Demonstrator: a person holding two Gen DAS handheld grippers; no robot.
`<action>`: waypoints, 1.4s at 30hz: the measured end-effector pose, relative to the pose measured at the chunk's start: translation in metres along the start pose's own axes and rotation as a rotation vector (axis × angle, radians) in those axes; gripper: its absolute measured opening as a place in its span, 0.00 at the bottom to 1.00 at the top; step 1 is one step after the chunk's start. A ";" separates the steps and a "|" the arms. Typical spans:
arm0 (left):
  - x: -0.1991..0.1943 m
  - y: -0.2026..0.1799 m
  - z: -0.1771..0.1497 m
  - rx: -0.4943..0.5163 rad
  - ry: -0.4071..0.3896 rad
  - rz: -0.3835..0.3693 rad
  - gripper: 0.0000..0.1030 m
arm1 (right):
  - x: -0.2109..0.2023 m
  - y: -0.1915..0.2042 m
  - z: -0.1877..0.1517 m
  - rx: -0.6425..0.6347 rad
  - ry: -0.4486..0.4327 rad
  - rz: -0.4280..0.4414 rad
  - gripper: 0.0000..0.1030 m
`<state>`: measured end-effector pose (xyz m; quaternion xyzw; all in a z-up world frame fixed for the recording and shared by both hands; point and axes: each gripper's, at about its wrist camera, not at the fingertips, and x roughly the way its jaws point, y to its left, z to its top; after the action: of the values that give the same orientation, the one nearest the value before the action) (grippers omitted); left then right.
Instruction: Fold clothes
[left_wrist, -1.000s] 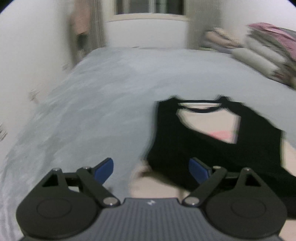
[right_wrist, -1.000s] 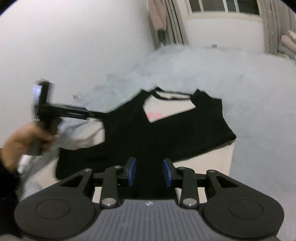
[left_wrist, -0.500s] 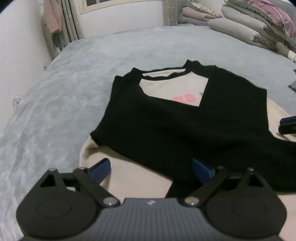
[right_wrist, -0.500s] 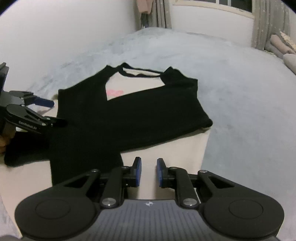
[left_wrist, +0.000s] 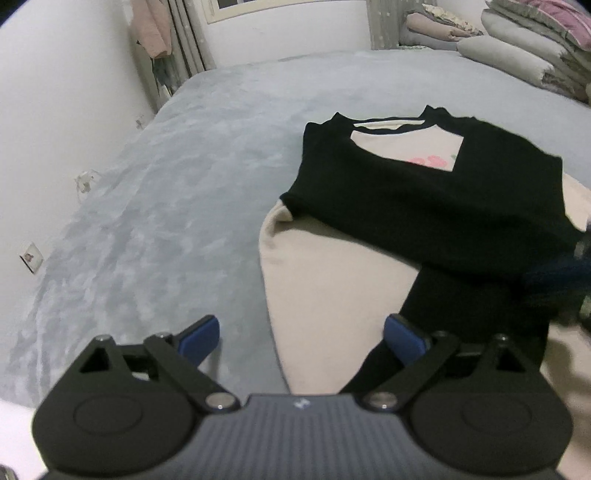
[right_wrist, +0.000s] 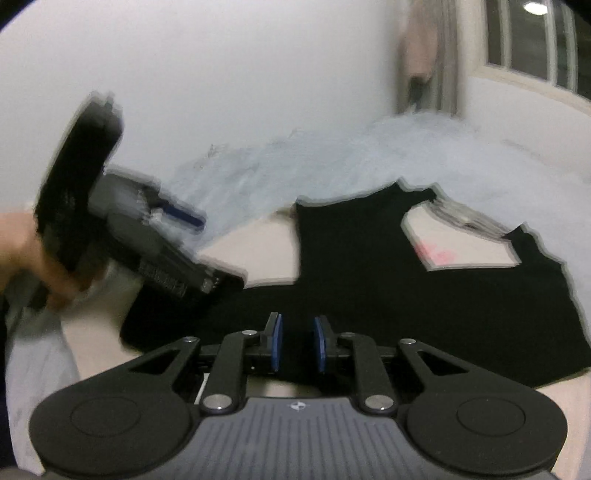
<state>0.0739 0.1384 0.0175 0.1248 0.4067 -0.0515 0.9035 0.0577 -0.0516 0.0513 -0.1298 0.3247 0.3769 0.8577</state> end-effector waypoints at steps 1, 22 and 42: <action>0.000 0.000 -0.001 0.003 0.002 0.003 0.94 | 0.003 0.003 -0.004 -0.002 0.033 0.007 0.17; -0.032 0.007 -0.024 -0.110 -0.075 -0.163 0.94 | -0.065 -0.018 -0.032 0.213 -0.063 -0.029 0.64; -0.028 -0.009 -0.038 -0.210 -0.045 -0.149 1.00 | -0.052 -0.033 -0.085 0.211 -0.062 -0.304 1.00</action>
<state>0.0255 0.1399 0.0127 -0.0024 0.3978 -0.0784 0.9141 0.0162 -0.1428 0.0203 -0.0751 0.3125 0.2107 0.9232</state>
